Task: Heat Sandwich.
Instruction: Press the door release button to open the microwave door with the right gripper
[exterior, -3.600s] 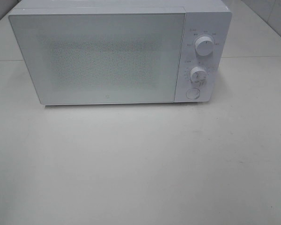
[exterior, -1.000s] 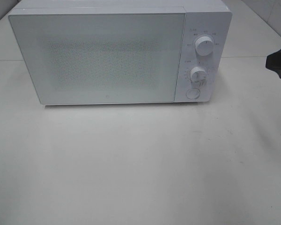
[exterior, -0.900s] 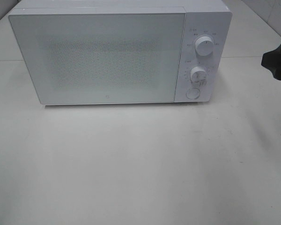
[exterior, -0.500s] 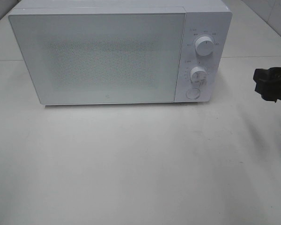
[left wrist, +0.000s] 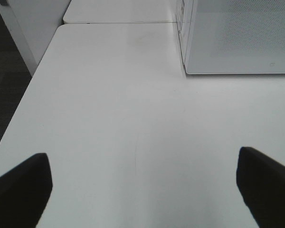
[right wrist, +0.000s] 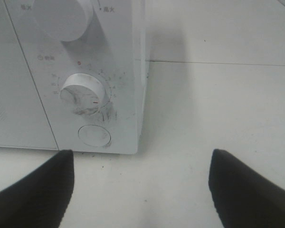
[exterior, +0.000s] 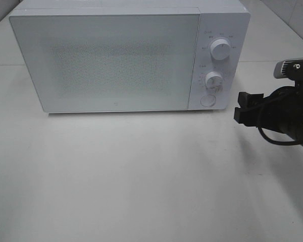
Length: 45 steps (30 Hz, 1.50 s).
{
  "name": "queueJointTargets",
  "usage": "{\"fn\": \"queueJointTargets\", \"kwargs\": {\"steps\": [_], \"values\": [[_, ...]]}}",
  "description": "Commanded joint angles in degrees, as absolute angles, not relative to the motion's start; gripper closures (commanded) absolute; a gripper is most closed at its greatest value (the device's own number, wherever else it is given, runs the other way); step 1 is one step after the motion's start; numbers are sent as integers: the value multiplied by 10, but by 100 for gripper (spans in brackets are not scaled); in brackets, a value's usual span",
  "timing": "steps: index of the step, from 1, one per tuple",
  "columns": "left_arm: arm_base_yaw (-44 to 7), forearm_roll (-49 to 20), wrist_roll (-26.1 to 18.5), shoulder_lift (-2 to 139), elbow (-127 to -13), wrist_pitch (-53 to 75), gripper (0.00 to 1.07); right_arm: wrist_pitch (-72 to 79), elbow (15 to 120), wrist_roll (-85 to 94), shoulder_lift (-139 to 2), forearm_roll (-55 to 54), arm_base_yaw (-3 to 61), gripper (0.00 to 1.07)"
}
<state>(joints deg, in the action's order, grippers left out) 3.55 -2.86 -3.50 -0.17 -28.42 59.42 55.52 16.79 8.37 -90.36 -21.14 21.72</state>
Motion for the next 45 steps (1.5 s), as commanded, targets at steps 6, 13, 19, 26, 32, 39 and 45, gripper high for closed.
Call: {"fn": "queueJointTargets", "kwargs": {"steps": [6, 13, 19, 26, 32, 39, 45], "values": [[38, -33, -34, -17, -282, 589, 5, 606, 168, 91, -937, -328, 310, 31], [38, -33, -34, -17, -282, 589, 5, 622, 168, 91, -949, -390, 378, 31], [38, -33, -34, -17, -282, 589, 5, 621, 168, 91, -949, -402, 391, 31], [38, -33, -34, -17, -282, 589, 5, 603, 168, 46, -949, -406, 391, 31], [38, -33, -34, -17, -282, 589, 5, 604, 168, -45, -949, -406, 391, 31], [38, -33, -34, -17, -282, 589, 5, 603, 168, -209, -949, -406, 391, 31], [38, -33, -34, -17, -282, 589, 5, 598, 168, -410, -949, -396, 391, 31]]}}
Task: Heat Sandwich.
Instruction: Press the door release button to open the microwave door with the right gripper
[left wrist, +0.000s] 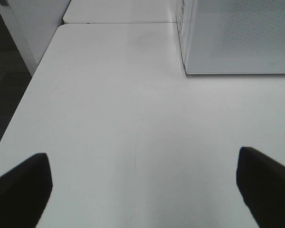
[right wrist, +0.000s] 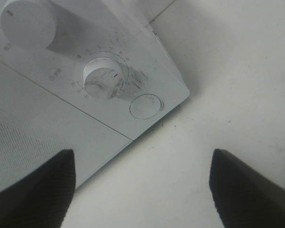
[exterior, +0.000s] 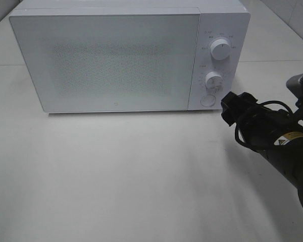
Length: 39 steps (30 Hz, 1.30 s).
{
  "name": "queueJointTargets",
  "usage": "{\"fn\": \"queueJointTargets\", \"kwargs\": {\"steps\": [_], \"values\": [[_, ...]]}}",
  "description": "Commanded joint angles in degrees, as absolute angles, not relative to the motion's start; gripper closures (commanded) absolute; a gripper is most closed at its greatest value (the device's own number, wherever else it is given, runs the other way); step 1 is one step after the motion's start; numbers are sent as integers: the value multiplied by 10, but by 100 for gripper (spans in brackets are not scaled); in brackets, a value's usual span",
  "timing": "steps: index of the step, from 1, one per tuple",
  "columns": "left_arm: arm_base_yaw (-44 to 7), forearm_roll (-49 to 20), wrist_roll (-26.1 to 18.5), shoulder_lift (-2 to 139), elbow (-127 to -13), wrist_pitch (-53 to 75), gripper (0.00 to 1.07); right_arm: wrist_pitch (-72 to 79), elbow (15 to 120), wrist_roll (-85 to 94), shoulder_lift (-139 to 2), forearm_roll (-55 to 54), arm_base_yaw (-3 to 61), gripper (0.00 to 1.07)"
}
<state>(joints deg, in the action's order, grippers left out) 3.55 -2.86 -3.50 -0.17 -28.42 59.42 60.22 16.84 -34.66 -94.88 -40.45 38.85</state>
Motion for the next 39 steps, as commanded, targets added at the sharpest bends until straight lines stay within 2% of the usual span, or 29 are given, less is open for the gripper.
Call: {"fn": "queueJointTargets", "kwargs": {"steps": [1, 12, 17, 18, 20, 21, 22, 23, 25, 26, 27, 28, 39], "values": [[38, -33, -34, -17, -282, 589, 5, 596, 168, -469, -949, -387, 391, 31], [38, -33, -34, -17, -282, 589, 5, 587, 168, -716, -949, -378, 391, 33], [38, -33, -34, -17, -282, 589, 5, 586, 168, -784, -949, -380, 388, 41], [38, -33, -34, -17, -282, 589, 5, 583, 168, -785, -949, -382, 388, 44], [38, -33, -34, -17, -282, 589, 5, 570, 168, -785, -949, -392, 388, 57], [38, -33, -34, -17, -282, 589, 5, 570, 168, -785, -949, -392, 388, 57], [38, -33, -34, -17, -282, 589, 5, 564, 168, -786, -949, -396, 388, 64], [38, -33, -34, -17, -282, 589, 5, 563, 168, -786, -949, -405, 388, 78], [38, -33, -34, -17, -282, 589, 5, 563, 168, -786, -949, -408, 388, 95], [38, -33, -34, -17, -282, 589, 5, 563, 168, -786, -949, -408, 388, 95], [38, -33, -34, -17, -282, 589, 5, 563, 168, -786, -949, -408, 388, 104], [38, -33, -34, -17, -282, 589, 5, 563, 168, -786, -949, -408, 388, 107], [38, -33, -34, -17, -282, 589, 5, 559, 168, -786, -949, -408, 387, 106]]}}
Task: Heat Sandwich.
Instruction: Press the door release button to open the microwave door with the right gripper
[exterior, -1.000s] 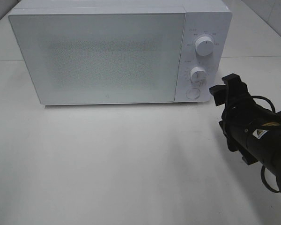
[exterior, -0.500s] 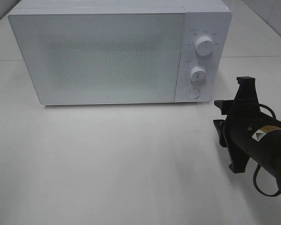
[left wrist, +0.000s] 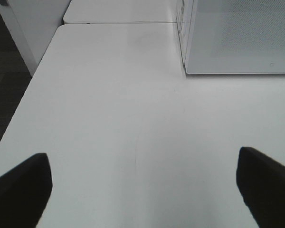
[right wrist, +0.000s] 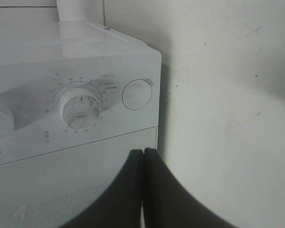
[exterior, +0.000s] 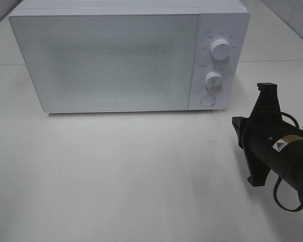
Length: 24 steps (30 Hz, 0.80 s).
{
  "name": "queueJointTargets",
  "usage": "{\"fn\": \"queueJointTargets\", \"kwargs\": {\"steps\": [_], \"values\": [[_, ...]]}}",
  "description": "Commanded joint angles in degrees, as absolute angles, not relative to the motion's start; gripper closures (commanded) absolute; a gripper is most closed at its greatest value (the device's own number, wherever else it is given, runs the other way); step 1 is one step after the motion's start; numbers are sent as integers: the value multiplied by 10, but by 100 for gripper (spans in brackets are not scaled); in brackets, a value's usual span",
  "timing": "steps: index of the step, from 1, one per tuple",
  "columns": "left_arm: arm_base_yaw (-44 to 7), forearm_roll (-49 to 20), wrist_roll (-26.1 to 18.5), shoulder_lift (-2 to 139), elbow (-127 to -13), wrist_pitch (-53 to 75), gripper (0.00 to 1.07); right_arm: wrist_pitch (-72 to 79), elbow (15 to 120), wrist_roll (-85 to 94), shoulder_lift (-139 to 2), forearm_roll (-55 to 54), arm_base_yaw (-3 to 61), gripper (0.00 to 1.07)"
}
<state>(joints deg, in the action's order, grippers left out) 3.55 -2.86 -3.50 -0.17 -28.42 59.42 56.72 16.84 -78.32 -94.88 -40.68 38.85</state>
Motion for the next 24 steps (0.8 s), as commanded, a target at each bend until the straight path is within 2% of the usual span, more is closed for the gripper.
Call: {"fn": "queueJointTargets", "kwargs": {"steps": [1, 24], "values": [[38, -33, -34, -17, -282, 589, 5, 556, 169, -786, -949, -409, 387, 106], [38, -33, -34, -17, -282, 589, 5, 494, 308, -783, -1063, -313, 300, 107]]}}
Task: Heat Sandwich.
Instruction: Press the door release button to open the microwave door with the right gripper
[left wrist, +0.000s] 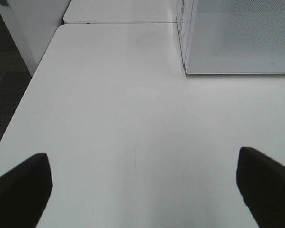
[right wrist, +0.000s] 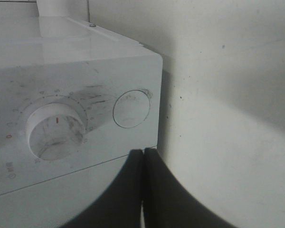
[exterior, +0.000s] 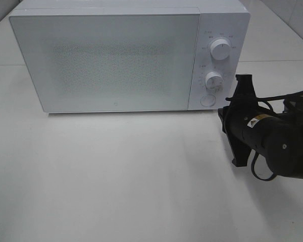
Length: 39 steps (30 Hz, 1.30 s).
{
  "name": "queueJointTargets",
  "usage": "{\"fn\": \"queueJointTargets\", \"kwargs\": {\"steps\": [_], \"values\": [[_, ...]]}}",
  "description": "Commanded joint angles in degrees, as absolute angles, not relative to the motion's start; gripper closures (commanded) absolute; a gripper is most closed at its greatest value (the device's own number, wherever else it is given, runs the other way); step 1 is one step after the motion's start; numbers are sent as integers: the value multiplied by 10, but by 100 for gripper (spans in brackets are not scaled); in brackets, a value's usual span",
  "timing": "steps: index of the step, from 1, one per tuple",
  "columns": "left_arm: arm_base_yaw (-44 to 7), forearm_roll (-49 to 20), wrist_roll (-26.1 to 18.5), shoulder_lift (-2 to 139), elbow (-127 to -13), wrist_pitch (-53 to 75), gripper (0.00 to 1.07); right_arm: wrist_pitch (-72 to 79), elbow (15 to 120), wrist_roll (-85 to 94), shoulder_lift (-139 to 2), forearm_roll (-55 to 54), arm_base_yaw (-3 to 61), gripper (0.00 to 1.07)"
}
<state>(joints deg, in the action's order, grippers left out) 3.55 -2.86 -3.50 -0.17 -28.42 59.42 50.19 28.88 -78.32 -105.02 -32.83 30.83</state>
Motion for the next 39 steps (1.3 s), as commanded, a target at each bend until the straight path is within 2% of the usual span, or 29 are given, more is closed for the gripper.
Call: {"fn": "queueJointTargets", "kwargs": {"steps": [1, 19, 31, 36, 39], "values": [[38, -33, -34, -17, -282, 589, 5, 494, 308, -783, -1063, -313, 300, 107], [38, -33, -34, -17, -282, 589, 5, 424, 435, -783, -1145, -295, 254, 107], [38, -32, -34, -17, -282, 589, 5, 427, 473, -775, -1175, -304, 240, 107], [38, -32, -34, -17, -282, 589, 5, 447, 489, -775, -1188, -305, 240, 107], [38, -32, -34, -17, -282, 589, 5, 520, 489, -768, -1188, -308, 240, 107]]}}
